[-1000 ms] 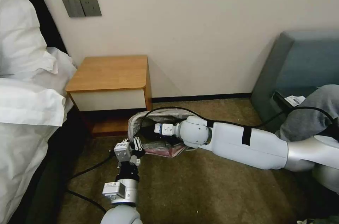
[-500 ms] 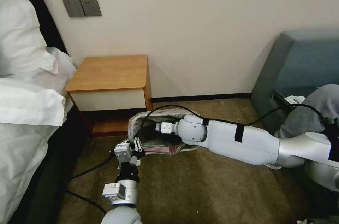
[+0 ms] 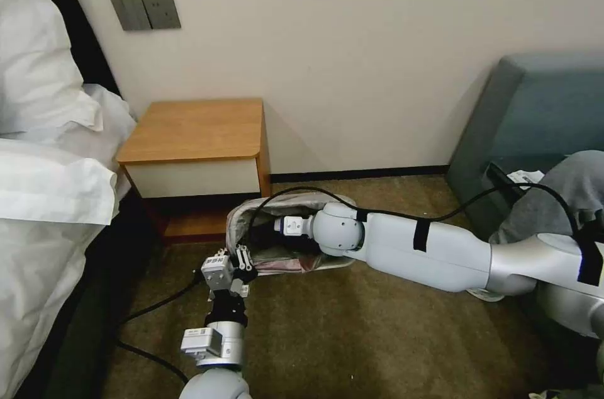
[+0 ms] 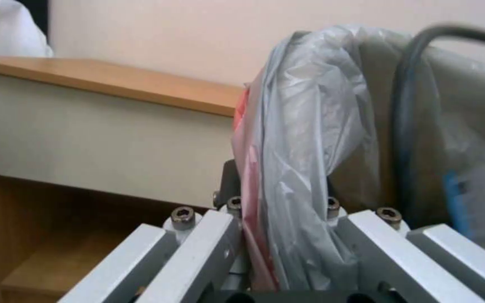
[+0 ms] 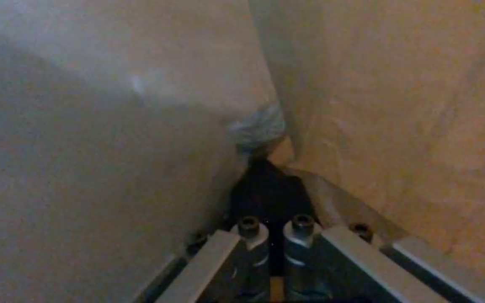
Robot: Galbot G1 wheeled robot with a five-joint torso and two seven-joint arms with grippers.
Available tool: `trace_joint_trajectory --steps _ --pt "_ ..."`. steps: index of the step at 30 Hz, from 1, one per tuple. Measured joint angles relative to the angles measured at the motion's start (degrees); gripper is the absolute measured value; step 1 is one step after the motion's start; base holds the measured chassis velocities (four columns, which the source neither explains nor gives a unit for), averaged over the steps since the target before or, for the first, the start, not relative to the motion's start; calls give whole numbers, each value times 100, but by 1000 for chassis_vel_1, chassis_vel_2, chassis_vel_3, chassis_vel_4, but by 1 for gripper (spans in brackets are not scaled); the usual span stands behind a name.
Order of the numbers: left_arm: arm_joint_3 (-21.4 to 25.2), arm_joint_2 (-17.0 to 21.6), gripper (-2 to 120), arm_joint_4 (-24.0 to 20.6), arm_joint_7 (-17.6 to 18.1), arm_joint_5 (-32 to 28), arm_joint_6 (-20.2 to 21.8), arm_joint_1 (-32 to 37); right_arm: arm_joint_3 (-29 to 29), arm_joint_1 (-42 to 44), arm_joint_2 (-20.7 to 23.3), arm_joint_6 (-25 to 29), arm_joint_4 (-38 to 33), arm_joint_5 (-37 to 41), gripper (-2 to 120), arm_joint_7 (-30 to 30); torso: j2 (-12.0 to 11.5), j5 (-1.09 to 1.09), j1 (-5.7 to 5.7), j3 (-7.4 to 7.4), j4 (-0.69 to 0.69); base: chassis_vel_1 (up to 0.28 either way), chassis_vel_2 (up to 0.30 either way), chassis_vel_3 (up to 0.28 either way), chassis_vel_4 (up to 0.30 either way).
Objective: Pick up the garbage bag from the table and place it over the trash can.
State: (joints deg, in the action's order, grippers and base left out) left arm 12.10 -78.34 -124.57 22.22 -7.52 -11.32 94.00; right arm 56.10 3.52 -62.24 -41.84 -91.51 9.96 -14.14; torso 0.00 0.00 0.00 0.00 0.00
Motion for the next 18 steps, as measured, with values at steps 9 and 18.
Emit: trace_joint_trajectory --steps 9,18 --pt "-13 -32 6 9 15 23 1 12 -7 -12 536 -3 -909 192 0 7 0 0 0 0 0 0 0 0 0" --pt "10 -37 6 26 23 50 6 61 -264 52 901 -5 -1633 371 0 14 0 0 0 0 0 0 0 0 0"
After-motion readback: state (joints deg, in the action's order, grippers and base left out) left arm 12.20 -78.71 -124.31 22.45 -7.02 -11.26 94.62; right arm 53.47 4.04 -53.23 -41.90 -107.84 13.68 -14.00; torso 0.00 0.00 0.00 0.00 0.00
